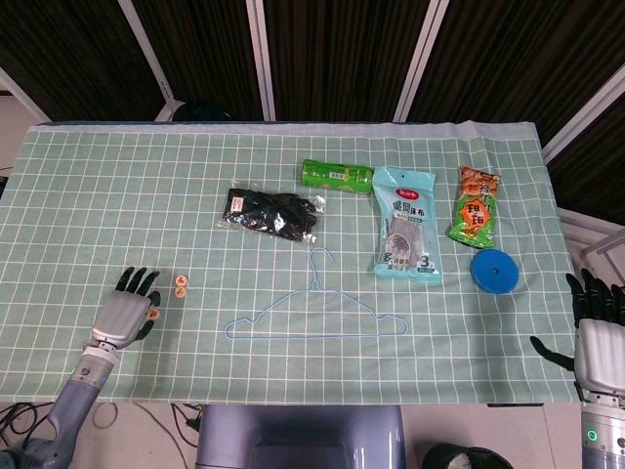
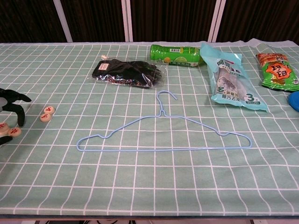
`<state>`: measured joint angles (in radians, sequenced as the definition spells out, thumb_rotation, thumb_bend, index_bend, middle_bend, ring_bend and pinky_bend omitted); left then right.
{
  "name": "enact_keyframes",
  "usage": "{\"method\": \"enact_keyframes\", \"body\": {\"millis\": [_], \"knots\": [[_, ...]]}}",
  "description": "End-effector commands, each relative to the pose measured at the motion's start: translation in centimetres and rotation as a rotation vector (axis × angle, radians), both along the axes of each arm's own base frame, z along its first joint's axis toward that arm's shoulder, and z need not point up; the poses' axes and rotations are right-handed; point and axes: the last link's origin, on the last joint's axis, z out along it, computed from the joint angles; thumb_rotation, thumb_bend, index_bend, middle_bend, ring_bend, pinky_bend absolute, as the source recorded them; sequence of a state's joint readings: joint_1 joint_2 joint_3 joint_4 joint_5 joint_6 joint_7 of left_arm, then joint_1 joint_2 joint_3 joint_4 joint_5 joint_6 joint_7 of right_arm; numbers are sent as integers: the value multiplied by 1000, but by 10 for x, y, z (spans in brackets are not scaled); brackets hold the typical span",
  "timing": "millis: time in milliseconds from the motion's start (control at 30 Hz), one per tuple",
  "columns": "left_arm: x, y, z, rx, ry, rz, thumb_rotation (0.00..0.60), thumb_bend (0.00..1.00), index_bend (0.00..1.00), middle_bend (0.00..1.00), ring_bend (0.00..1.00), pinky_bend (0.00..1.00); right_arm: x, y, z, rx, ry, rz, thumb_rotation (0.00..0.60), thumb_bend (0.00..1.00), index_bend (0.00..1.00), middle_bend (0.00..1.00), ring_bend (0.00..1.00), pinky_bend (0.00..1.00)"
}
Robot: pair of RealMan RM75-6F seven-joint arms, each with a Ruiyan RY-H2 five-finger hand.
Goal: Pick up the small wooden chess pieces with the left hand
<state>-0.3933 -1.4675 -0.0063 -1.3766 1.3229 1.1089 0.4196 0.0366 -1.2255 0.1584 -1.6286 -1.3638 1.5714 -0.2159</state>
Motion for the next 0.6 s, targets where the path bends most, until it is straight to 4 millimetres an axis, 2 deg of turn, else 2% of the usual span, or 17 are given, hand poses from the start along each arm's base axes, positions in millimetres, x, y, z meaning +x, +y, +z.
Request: {"method": "enact_keyframes", "body": {"millis": [33, 600], "knots": [[0, 0, -1, -1, 0, -1, 600, 298, 450, 97, 0, 23, 0, 0, 0, 0, 0, 0, 600, 205, 91, 25, 55, 0], [0, 1, 0, 3, -2, 1, 600, 325, 496, 102, 0, 24, 0, 0, 0, -2, 0, -6, 600, 205, 91, 25, 55, 0]]}}
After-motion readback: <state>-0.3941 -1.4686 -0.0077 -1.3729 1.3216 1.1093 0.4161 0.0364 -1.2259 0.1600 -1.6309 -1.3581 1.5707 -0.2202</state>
